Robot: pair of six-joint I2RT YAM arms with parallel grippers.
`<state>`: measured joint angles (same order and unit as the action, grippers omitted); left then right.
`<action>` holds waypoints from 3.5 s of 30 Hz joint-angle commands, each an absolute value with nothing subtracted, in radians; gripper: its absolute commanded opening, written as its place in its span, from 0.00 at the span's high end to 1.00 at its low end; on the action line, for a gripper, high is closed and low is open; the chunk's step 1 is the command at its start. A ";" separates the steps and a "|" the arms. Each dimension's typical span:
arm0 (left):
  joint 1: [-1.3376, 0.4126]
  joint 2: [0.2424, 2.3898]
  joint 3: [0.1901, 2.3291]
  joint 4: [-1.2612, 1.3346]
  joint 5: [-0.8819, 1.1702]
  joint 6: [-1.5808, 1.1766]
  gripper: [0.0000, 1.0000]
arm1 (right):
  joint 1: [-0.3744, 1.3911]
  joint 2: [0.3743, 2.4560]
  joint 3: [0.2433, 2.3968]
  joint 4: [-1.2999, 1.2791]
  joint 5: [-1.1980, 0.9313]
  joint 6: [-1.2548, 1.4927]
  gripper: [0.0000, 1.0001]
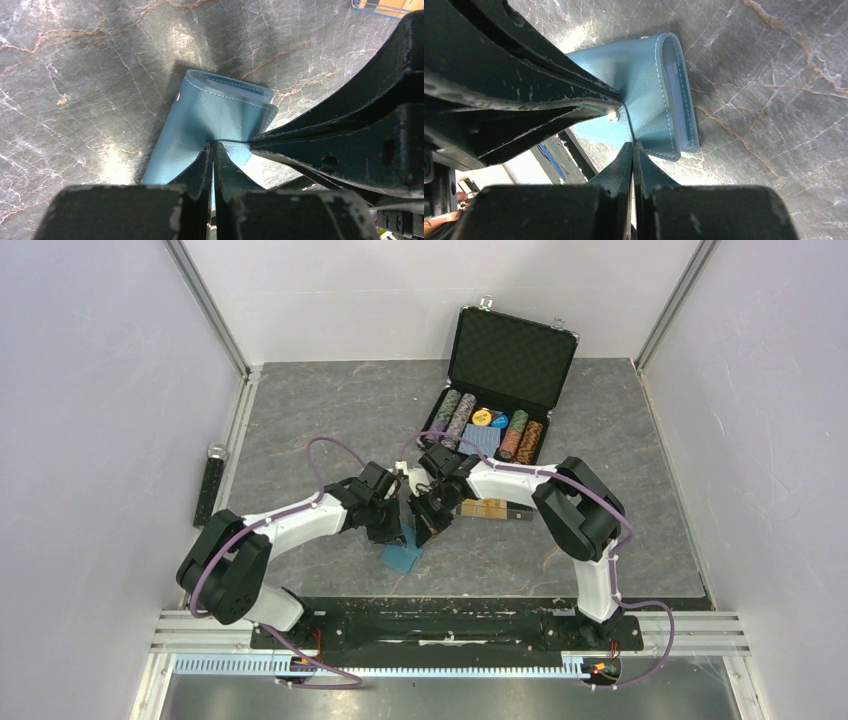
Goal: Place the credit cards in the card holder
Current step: Close the card holder at the center of the board.
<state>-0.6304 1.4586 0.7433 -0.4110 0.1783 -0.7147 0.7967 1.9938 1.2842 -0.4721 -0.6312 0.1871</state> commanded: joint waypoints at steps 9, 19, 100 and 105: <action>-0.646 1.407 0.743 -0.410 0.186 -0.688 0.84 | 0.846 2.028 1.321 -0.489 -0.620 0.150 1.00; -0.646 1.384 0.731 -0.403 0.225 -0.698 0.85 | 0.846 2.038 1.343 -0.505 -0.601 0.147 1.00; -0.640 1.311 0.677 -0.297 0.276 -0.692 0.98 | 0.848 2.015 1.335 -0.431 -0.644 0.198 1.00; -0.645 1.323 0.684 -0.286 0.226 -0.682 0.98 | 0.848 2.020 1.337 -0.417 -0.664 0.208 1.00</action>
<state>-0.6170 1.3304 0.6407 -0.3618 0.2432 -0.7845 0.8295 2.0106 1.3224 -0.4644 -0.6331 0.1944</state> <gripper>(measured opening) 0.029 0.003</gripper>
